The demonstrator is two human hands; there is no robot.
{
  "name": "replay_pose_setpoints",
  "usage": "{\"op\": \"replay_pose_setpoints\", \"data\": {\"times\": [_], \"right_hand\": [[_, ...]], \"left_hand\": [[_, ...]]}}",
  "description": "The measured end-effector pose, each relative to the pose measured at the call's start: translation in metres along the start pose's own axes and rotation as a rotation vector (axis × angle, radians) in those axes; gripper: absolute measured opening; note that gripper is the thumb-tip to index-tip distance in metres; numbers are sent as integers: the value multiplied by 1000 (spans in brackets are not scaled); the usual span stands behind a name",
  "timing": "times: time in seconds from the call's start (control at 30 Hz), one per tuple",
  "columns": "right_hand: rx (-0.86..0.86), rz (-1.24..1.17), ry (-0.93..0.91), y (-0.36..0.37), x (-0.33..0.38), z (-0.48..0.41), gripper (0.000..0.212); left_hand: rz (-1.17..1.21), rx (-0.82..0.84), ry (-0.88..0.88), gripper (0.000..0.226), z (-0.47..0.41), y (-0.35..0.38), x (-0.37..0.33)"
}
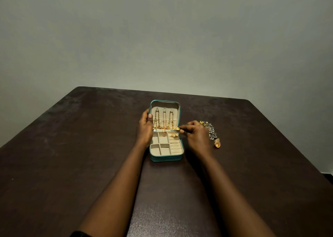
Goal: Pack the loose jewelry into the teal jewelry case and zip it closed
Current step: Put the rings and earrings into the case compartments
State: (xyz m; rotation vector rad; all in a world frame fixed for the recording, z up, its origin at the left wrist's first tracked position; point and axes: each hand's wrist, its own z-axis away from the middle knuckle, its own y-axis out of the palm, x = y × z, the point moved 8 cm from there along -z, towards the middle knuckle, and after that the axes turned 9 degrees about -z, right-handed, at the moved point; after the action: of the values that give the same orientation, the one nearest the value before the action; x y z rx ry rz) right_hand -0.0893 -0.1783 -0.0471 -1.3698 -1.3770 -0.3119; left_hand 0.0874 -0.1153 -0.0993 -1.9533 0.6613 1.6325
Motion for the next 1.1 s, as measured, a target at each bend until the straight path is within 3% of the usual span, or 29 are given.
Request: {"op": "replay_pose_setpoints", "data": {"times": [0.2, 0.53, 0.83, 1.1], "right_hand": [[10, 44, 105, 14, -8, 6, 24], [14, 136, 75, 17, -4, 8, 25], [11, 528, -32, 24, 17, 19, 20], [-71, 306, 75, 14, 9, 16, 22]], "left_hand": [[-14, -14, 11, 33, 0, -1, 1], [-15, -20, 23, 33, 1, -1, 0], [-19, -30, 26, 33, 3, -2, -1], [-2, -25, 12, 34, 3, -2, -2]]}}
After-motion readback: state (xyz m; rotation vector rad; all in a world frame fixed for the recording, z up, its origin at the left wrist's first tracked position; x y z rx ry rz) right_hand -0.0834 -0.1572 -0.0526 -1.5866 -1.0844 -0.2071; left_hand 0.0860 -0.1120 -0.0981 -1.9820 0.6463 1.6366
